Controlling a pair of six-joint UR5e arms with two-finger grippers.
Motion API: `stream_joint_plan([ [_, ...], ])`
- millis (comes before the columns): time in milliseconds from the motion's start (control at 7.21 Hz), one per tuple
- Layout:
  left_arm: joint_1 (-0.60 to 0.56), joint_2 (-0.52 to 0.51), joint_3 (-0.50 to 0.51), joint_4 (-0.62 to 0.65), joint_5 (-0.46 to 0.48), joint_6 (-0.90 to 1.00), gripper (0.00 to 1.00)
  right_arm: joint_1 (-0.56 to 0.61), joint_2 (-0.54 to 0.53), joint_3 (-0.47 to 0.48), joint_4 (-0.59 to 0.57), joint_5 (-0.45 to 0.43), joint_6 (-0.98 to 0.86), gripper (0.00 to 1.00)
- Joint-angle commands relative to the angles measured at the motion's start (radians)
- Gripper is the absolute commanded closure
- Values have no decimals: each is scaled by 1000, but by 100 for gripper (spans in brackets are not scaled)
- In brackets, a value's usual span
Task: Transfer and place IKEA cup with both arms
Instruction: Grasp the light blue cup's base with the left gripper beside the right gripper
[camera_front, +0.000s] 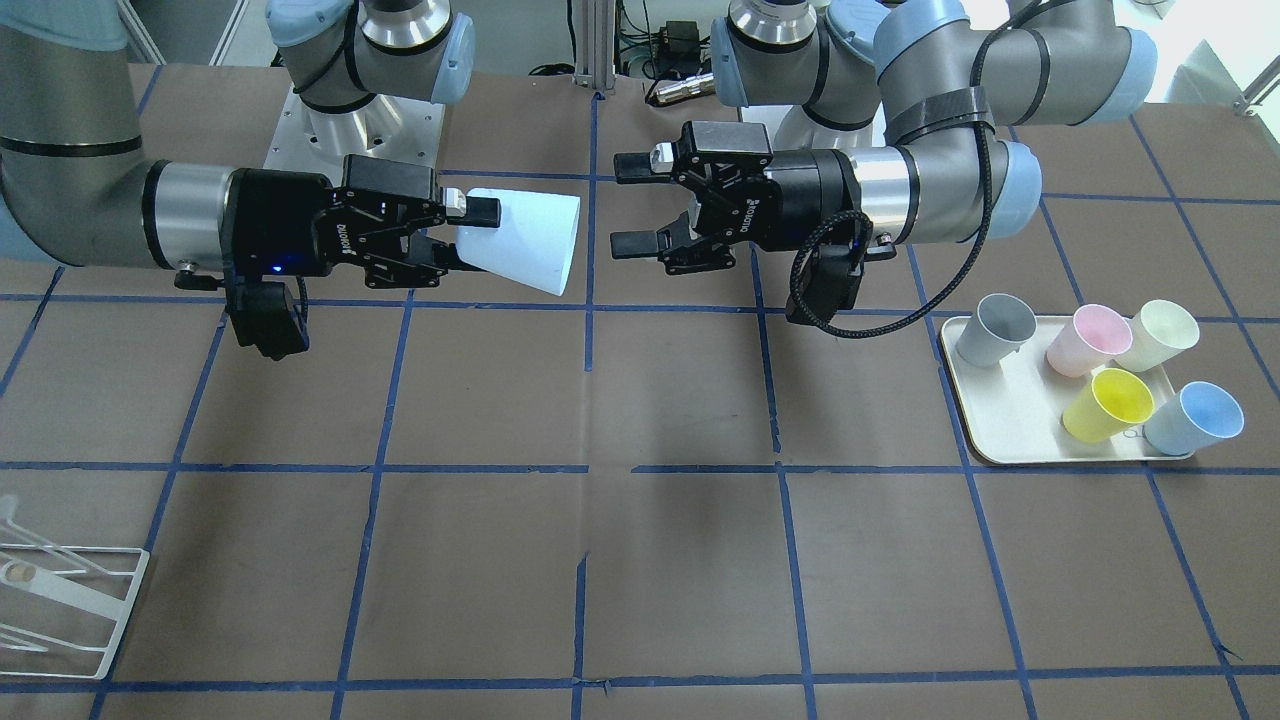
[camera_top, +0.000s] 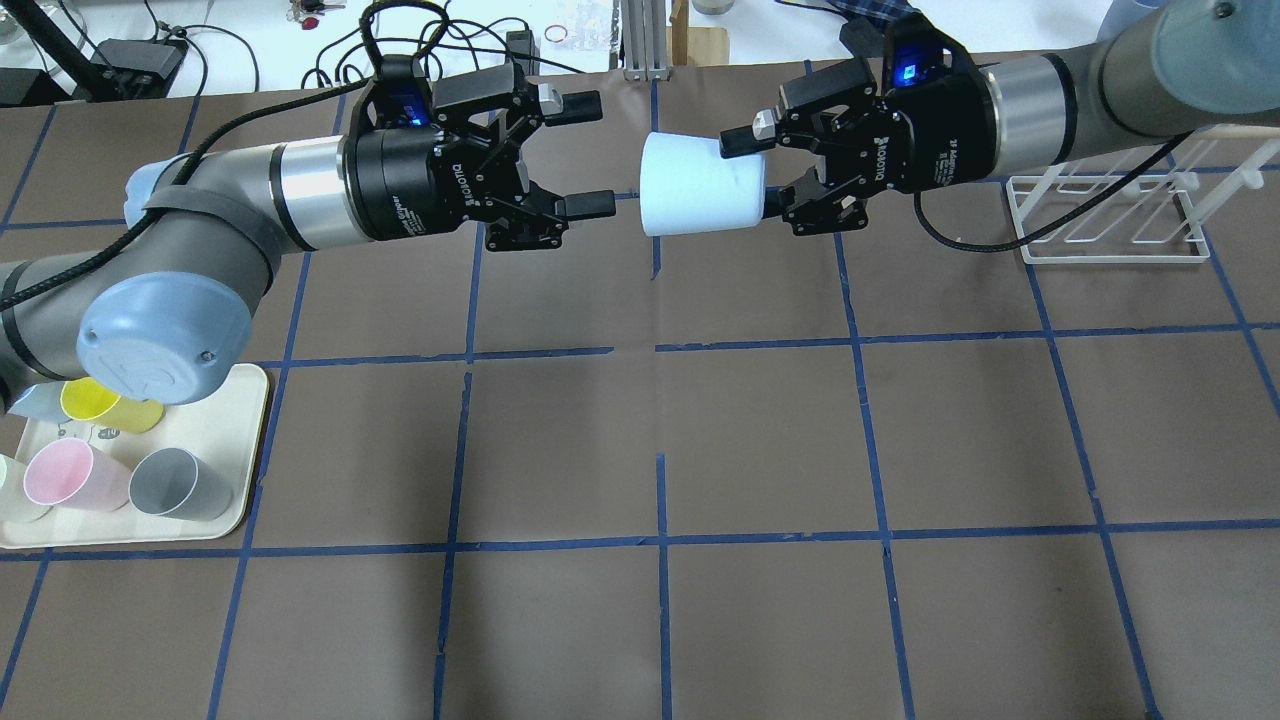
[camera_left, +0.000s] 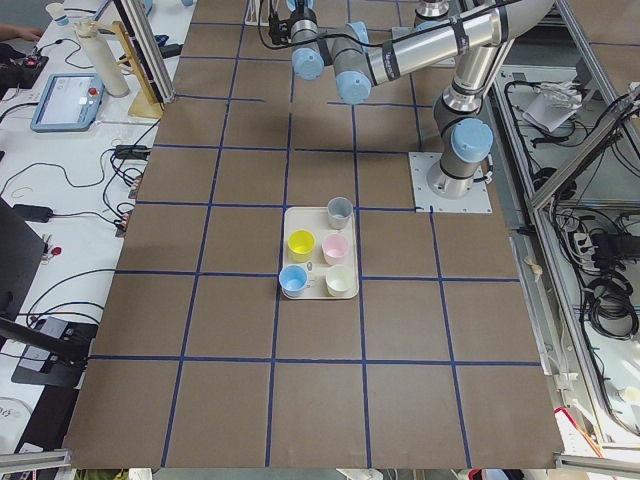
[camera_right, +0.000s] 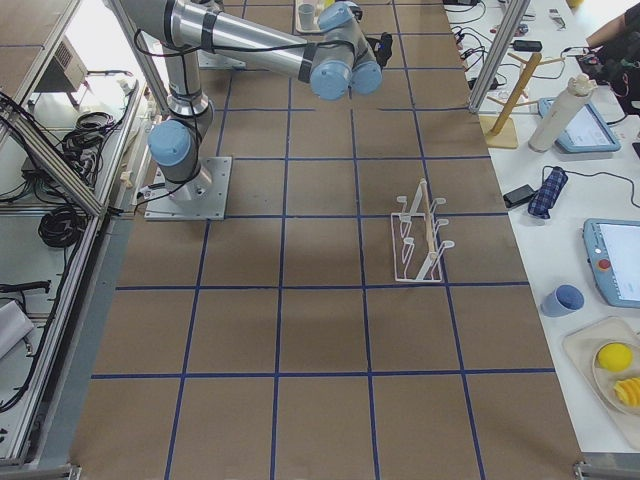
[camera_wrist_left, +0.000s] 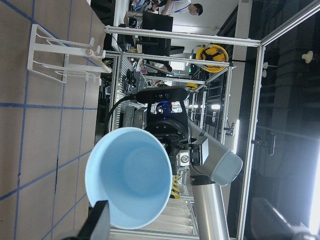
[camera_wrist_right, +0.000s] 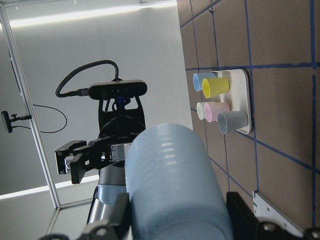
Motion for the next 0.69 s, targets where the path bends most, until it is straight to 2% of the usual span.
stream_joint_plan([
  [0,-13,4,-3,28,-2,1,0,65,3,0,-10,43,0,47],
  [277,-29,4,-4,29,-2,1,0,76,1,0,-9,48,0,45],
  [416,-35,1,-4,29,-2,1,12,85,4,0,-10,47,0,40],
  [555,-35,11,-6,29,-1,-6,51,87,6,0,-12,47,0,35],
])
